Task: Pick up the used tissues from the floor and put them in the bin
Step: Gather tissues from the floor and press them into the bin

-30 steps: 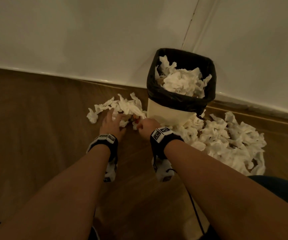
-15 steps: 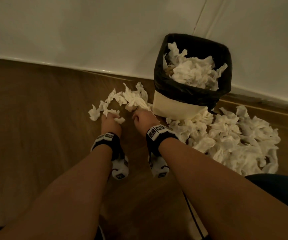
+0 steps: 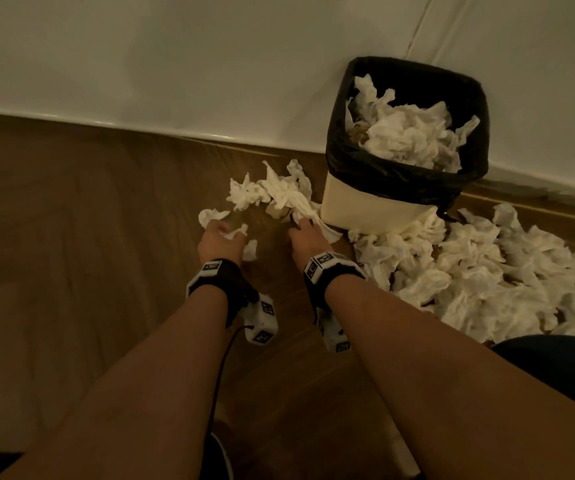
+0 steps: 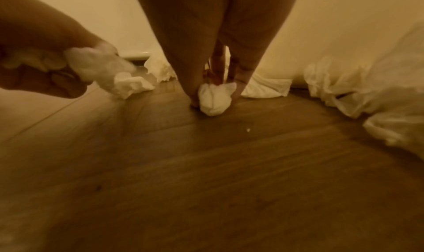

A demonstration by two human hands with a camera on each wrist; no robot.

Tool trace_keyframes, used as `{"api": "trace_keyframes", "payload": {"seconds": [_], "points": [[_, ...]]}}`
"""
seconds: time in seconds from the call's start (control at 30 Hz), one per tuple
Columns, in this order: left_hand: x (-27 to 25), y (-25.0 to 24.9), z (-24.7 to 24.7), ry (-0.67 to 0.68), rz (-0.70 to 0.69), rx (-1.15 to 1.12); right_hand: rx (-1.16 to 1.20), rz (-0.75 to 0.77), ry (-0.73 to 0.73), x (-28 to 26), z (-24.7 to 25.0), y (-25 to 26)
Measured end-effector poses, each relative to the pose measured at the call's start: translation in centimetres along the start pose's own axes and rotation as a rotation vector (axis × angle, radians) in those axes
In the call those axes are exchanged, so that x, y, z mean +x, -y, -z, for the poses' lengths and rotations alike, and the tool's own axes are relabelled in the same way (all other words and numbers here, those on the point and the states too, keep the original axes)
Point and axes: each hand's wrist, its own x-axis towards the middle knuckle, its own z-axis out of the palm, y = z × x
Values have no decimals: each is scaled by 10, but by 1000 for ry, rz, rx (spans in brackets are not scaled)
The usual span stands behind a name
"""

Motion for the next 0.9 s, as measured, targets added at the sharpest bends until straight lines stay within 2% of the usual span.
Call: {"api": "trace_keyframes", "payload": {"seconds": [0.23, 0.43, 0.57, 0.67, 0.83, 0.9], "points": [[-8, 7, 2, -29, 60, -203, 221, 16, -130, -2, 3, -2], [-8, 0, 10, -38, 84, -148, 547, -22, -273, -15, 17, -4], [-7, -5, 16, 81, 135, -51, 548, -61, -275, -23, 25, -8], [-16, -16, 19, 132, 209, -190, 522, -89, -283, -30, 31, -6], [-24, -36, 27, 263, 113, -104, 537, -101, -291, -49, 49, 0], [-29, -43, 33, 275, 70, -39, 581, -90, -285, -60, 61, 2]]}}
